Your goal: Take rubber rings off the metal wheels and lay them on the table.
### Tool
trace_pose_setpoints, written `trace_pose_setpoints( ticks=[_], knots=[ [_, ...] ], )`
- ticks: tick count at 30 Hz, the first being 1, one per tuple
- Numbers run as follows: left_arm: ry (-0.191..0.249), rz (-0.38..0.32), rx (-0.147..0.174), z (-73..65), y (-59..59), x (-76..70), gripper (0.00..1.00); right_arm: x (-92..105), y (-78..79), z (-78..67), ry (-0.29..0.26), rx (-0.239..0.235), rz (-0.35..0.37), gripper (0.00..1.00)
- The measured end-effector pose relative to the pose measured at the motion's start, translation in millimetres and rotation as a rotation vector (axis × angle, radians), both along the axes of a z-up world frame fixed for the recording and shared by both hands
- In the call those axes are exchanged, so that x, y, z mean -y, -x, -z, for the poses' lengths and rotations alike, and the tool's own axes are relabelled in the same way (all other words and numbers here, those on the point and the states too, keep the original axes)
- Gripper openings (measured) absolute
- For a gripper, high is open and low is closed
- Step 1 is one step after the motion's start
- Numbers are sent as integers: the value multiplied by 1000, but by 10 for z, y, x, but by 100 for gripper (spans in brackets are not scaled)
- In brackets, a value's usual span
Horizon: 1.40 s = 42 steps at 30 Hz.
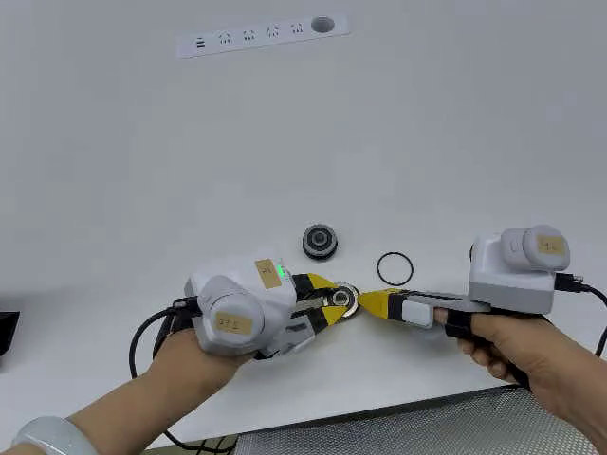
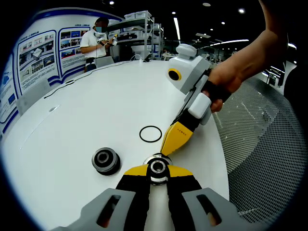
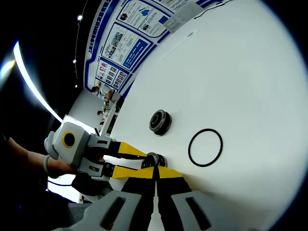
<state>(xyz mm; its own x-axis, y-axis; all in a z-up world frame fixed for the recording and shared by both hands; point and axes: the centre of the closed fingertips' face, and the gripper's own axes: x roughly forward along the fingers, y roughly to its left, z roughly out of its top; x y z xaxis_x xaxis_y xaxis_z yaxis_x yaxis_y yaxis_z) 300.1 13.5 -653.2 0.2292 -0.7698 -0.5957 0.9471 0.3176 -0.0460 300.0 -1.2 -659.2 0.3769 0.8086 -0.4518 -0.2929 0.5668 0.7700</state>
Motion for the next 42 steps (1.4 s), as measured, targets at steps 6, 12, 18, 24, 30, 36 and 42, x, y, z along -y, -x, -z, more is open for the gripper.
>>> trace_pose_setpoints(
  ticks=[6,12,18,24,30,36,42],
  knots=[
    [0,-1,-3,1,-2,-1,13,-25,4,-37,8,19,-5,2],
    [-2,-3,-1,3,-3,-1,13,-63,-9,-49,2,28,-15,1],
    [-3,0,1,5,-1,-1,13,-118,-5,-103,-17,33,-29,1],
    [-3,0,2,1,2,-2,13,-186,-26,-204,-46,52,-28,2],
    [-4,1,4,-2,3,-1,13,-103,-36,-114,-22,27,-4,2],
    [4,3,1,-5,4,9,14,-75,-33,-80,-14,17,6,2],
    [25,15,11,-64,35,21,20,-71,-27,-84,-13,15,11,2]
  ],
)
